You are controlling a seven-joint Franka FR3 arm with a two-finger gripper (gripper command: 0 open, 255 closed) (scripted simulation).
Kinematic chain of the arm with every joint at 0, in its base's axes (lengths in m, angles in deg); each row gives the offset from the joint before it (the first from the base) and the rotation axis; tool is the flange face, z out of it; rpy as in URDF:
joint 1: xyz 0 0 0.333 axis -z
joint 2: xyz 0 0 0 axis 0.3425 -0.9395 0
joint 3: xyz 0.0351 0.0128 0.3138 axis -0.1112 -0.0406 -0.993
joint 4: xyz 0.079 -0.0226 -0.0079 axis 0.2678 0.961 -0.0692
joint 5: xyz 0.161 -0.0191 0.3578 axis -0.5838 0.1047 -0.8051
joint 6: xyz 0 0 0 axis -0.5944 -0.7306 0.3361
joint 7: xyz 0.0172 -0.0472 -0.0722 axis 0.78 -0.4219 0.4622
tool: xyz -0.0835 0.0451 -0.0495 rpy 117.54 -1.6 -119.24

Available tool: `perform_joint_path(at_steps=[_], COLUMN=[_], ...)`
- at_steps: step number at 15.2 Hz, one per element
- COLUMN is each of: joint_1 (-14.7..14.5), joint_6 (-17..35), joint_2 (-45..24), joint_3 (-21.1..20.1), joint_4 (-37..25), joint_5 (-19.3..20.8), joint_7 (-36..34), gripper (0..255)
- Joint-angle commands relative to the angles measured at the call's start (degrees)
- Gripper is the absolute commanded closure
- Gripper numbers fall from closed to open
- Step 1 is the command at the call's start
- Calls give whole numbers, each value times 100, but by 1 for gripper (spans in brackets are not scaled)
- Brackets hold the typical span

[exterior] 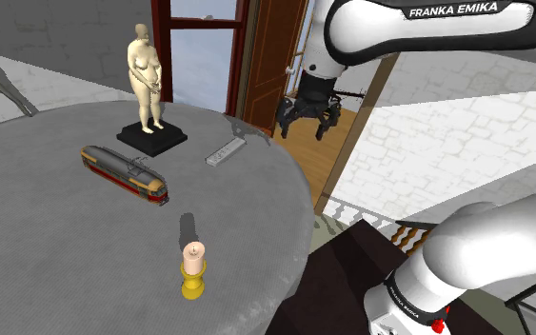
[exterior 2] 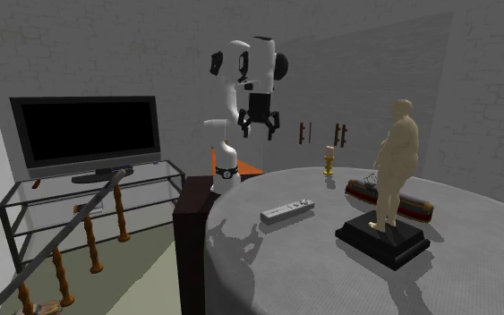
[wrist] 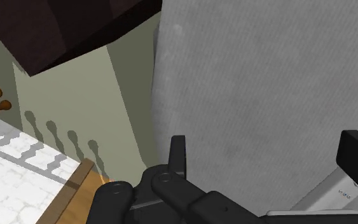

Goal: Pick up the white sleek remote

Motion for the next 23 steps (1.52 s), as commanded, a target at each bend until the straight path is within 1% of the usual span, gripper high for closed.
perform_joint_path(at_steps=[1,6,11,15,20,23], joint_1=[99,340,439,341,81,62], joint_6=[295,793,1107,1206,1171,1299], joint_2=[-459,-1628,-2882,-3882,-5068,-5136], joint_3=[-240,-681,-905,-859,-599,-571], joint_4=[-160,-774,-1580,-2356,-3484,-3421], joint_5=[2,265,789,1250,1673,1704], joint_7=[-546,-1832,-3147,-4117,-5108,-5134], gripper=[0,0,0,0,0,0])
